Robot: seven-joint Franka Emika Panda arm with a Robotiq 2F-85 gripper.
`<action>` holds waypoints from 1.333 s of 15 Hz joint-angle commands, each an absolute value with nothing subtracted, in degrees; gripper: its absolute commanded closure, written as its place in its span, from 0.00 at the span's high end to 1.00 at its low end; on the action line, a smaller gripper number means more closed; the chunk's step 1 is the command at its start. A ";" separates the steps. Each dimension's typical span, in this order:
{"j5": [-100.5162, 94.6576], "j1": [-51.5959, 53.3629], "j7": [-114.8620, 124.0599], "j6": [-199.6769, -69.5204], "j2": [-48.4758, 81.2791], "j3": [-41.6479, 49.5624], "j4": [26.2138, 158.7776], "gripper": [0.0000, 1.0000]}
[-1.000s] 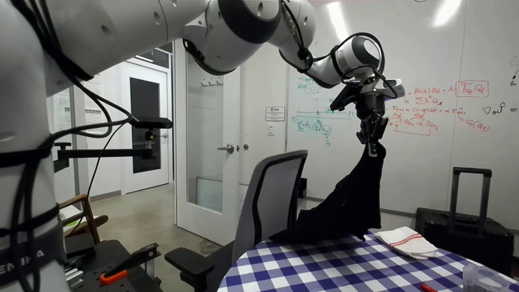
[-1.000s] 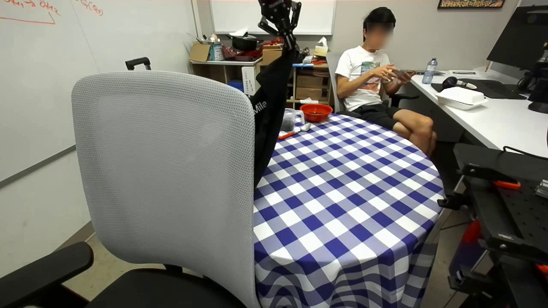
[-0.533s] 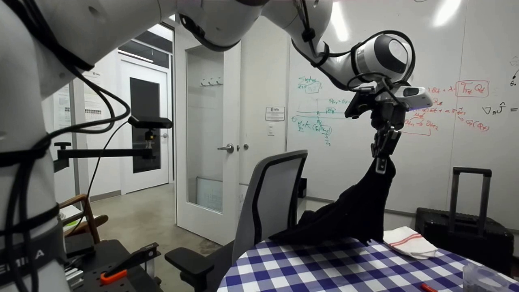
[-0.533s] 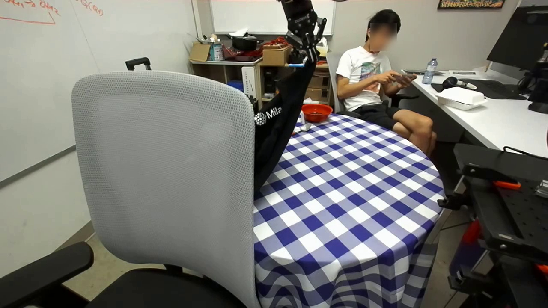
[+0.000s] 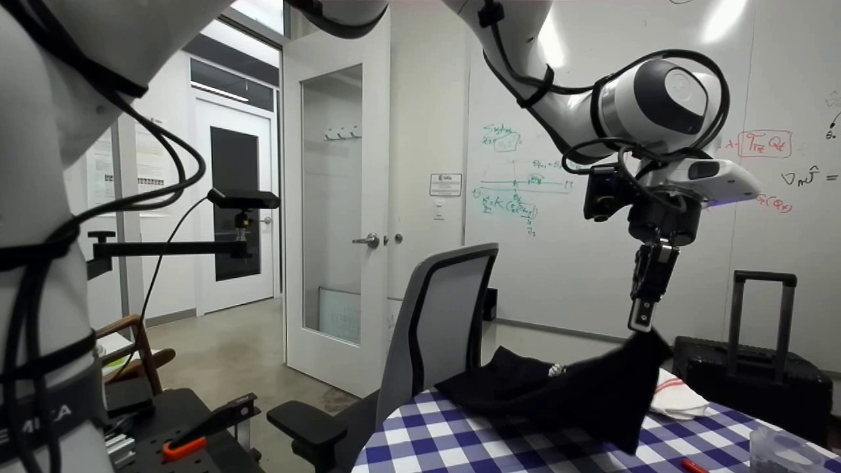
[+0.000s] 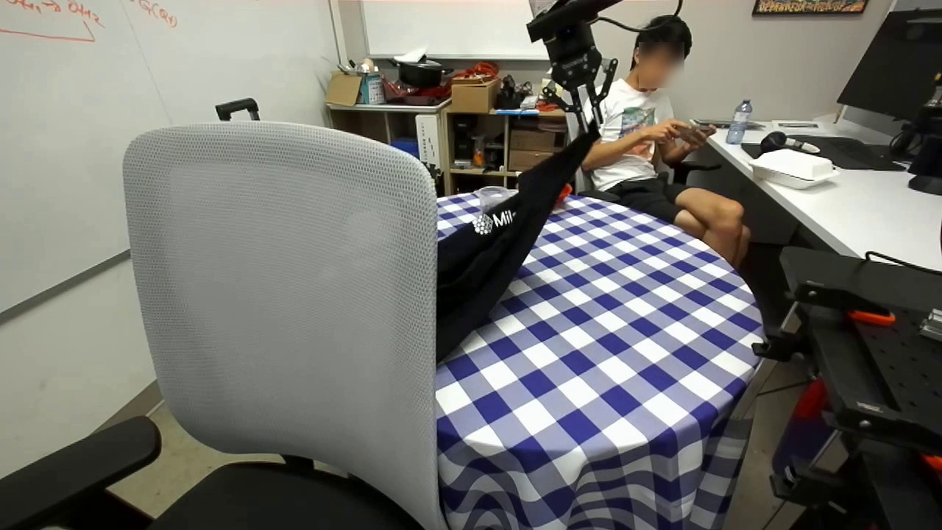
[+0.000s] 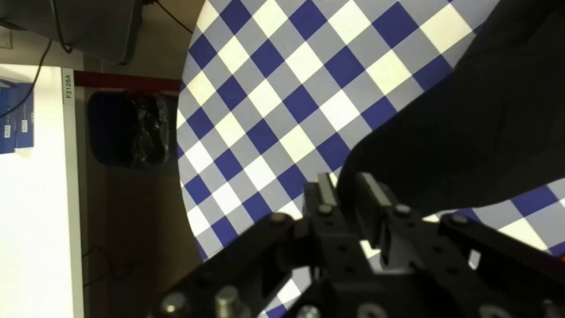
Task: Put the black shirt on the table
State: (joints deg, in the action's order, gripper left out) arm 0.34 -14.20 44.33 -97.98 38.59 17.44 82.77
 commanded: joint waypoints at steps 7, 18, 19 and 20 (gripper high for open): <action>-2.53 -15.81 37.81 -117.89 20.68 21.32 114.37 0.97; -12.32 -11.53 21.70 -120.99 -2.40 15.23 135.04 1.00; -12.30 -10.89 20.78 -120.95 -3.09 13.68 134.47 1.00; -12.33 -10.20 19.74 -121.29 -3.54 12.31 134.06 1.00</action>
State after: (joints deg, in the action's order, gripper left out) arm -11.57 -12.14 22.44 -122.33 -0.24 15.53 134.14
